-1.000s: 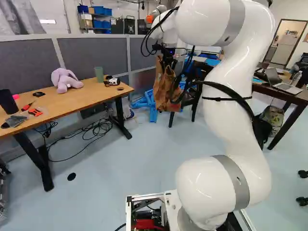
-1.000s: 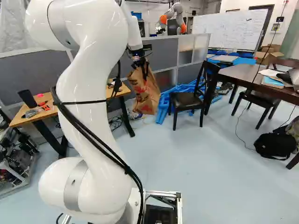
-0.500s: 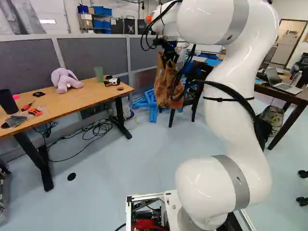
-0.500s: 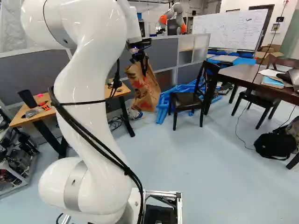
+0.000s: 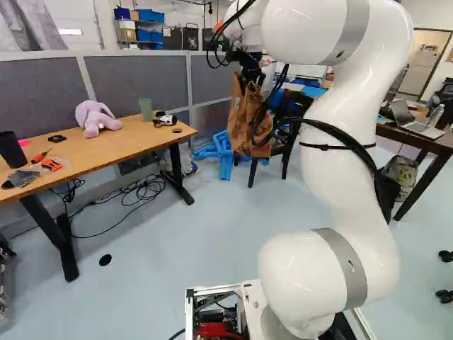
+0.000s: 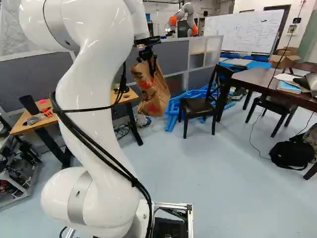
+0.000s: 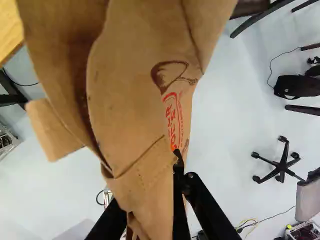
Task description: Pick up the bag on the ground and place it on the table
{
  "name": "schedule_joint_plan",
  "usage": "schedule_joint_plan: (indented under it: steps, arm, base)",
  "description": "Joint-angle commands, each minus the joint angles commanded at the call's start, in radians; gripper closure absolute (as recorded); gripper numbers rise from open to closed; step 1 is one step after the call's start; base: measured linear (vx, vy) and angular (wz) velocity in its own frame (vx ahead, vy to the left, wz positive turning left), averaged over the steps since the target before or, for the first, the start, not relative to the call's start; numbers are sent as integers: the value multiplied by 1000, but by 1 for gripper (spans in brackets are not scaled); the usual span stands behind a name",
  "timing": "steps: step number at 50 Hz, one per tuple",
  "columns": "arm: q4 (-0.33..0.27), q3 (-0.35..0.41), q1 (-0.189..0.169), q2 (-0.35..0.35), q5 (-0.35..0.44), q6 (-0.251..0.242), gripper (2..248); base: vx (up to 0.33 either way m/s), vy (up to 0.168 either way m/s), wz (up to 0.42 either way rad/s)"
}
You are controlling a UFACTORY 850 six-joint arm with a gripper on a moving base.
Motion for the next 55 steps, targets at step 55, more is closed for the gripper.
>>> schedule_joint_plan:
  steps: [55]
  arm:
    - [0, 0, 0, 0, 0, 0, 229]
  base:
    - [3, 85, 424]
